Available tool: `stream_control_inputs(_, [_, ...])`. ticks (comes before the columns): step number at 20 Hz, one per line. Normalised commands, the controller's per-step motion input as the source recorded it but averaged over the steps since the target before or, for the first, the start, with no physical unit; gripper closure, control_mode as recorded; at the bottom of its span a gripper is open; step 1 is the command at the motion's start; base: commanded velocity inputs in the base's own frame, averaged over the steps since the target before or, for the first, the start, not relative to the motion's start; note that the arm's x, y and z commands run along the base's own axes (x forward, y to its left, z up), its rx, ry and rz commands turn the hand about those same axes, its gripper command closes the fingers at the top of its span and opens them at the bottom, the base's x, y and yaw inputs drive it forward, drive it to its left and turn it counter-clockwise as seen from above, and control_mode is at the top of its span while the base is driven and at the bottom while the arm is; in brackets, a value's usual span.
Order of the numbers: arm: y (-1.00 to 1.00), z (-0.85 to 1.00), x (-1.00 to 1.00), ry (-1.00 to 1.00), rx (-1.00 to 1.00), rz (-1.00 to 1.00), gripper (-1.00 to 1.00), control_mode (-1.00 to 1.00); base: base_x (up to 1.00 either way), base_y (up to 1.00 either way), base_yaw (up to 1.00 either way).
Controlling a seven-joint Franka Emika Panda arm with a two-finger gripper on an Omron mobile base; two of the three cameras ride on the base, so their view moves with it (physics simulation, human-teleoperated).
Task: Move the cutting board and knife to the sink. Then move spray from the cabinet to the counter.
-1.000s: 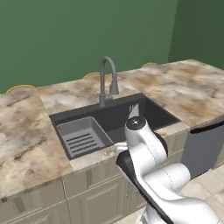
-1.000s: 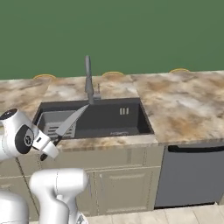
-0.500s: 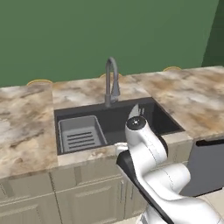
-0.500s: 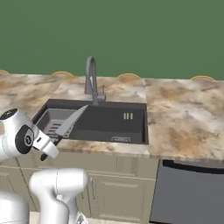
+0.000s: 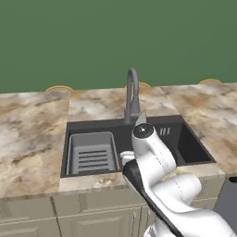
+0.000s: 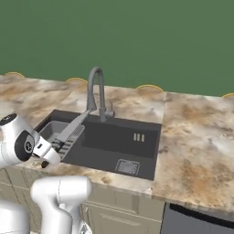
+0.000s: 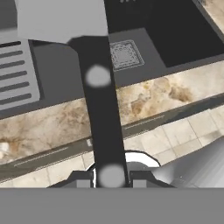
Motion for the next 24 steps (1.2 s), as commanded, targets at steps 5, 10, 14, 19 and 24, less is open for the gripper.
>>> stream_control_inputs(5, [0.00, 0.00, 0.00, 0.00, 0.00, 0.00, 1.00, 1.00, 0.56, -0.60, 0.20])
stream_control_inputs(10, [-0.66, -0.23, 0.42, 0.19, 0.02, 0.10, 1.00, -1.00, 0.00, 0.00, 0.00])
stream_control_inputs(14, [-0.90, -0.22, 0.55, 0.19, 0.05, 0.06, 1.00, -1.00, 0.00, 0.00, 0.00])
stream_control_inputs(19, [-0.94, -0.16, 0.72, 0.17, 0.10, 0.05, 1.00, -1.00, 0.00, 0.00, 0.00])
stream_control_inputs(24, [-0.80, -0.11, 0.80, 0.17, 0.11, 0.00, 1.00, -1.00, 0.00, 0.00, 0.00])
